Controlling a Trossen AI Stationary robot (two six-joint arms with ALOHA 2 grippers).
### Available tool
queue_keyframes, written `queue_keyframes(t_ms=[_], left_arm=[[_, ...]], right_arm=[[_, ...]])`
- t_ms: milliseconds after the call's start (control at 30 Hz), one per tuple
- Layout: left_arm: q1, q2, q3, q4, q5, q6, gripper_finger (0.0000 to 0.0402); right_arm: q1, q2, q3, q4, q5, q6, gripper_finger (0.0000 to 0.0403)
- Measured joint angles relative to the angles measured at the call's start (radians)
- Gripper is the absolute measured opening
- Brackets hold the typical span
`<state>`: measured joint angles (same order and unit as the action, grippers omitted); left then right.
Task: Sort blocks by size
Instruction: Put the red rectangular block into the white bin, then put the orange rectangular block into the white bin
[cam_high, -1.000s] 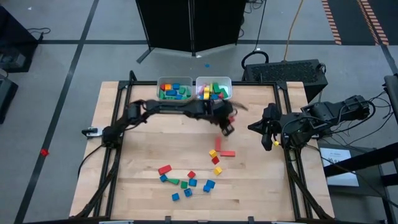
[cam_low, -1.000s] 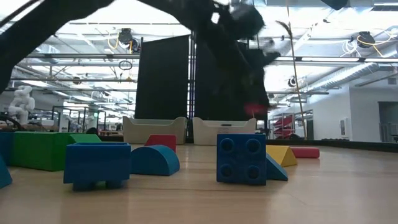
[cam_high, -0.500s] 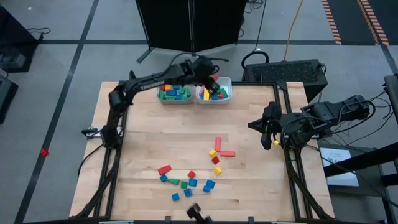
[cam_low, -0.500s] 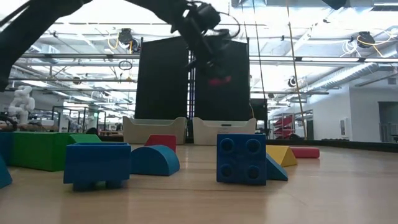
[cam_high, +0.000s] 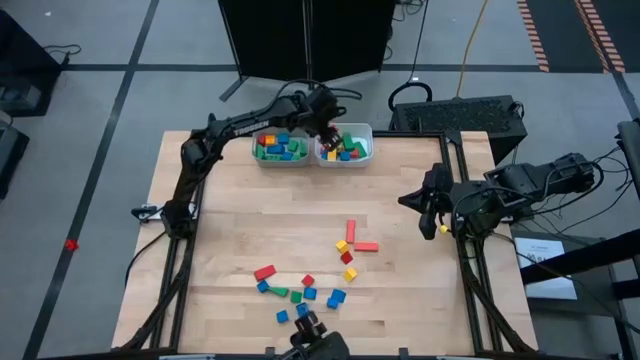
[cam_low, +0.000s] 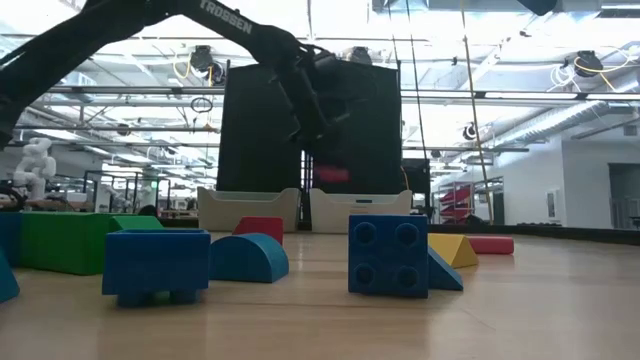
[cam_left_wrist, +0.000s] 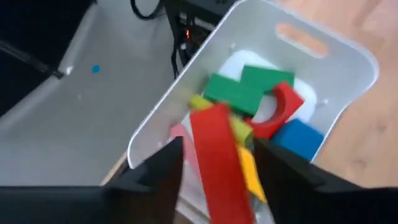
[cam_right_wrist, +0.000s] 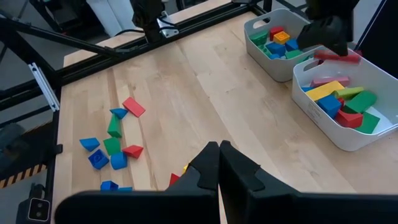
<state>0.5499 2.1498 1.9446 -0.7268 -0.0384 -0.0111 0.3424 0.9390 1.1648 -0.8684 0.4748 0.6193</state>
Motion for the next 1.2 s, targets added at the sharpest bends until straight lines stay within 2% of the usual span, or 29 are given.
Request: queue_keyframes(t_ms=[100, 200, 300, 400, 500, 567, 633, 667, 767, 867, 1100, 1200], left_arm=[[-0.002, 0.000, 0.000, 0.018, 0.039, -0.003, 0.0246], [-0.009, 0.000, -0.001, 0.025, 0.126, -0.006, 0.0269], [-0.025, -0.003, -0.001, 0.006, 0.295, 0.065, 0.0271], [-0.076, -0.010, -0.001, -0.073, 0.451, 0.223, 0.0265], [-0.143, -0.010, -0.002, -0.183, 0.496, 0.375, 0.0259], [-0.189, -0.009, -0.003, -0.212, 0.492, 0.413, 0.0258], [-0.241, -0.010, -0.010, -0.178, 0.431, 0.375, 0.0258], [-0.270, -0.010, -0.015, -0.144, 0.364, 0.318, 0.0258], [-0.345, -0.008, -0.023, -0.065, 0.101, 0.035, 0.0258], [-0.396, -0.009, -0.023, -0.004, -0.074, -0.175, 0.0258], [-0.488, -0.010, -0.049, 0.031, -0.249, -0.429, 0.0258], [-0.505, -0.009, -0.106, 0.057, -0.265, -0.594, 0.0258]], right_arm=[[0.000, 0.000, 0.000, 0.000, 0.001, -0.001, 0.0000], [0.000, 0.000, 0.000, 0.000, 0.001, -0.002, 0.0000], [0.000, 0.000, 0.000, 0.000, 0.001, -0.003, 0.0000], [0.000, 0.000, 0.000, -0.004, 0.001, -0.003, 0.0000], [0.000, 0.000, 0.000, -0.006, 0.001, -0.003, 0.0000], [0.000, 0.000, 0.000, -0.006, 0.000, -0.003, 0.0000], [0.000, 0.000, 0.000, -0.006, 0.000, -0.003, 0.0000], [0.000, 0.000, 0.000, -0.006, 0.000, -0.001, 0.0000], [0.000, 0.000, 0.000, -0.006, 0.000, 0.000, 0.0000], [0.000, 0.000, 0.000, -0.006, 0.000, 0.005, 0.0000], [0.000, 0.000, 0.000, -0.006, -0.005, -0.003, 0.0000], [0.000, 0.000, 0.000, -0.011, -0.006, -0.015, 0.0000]])
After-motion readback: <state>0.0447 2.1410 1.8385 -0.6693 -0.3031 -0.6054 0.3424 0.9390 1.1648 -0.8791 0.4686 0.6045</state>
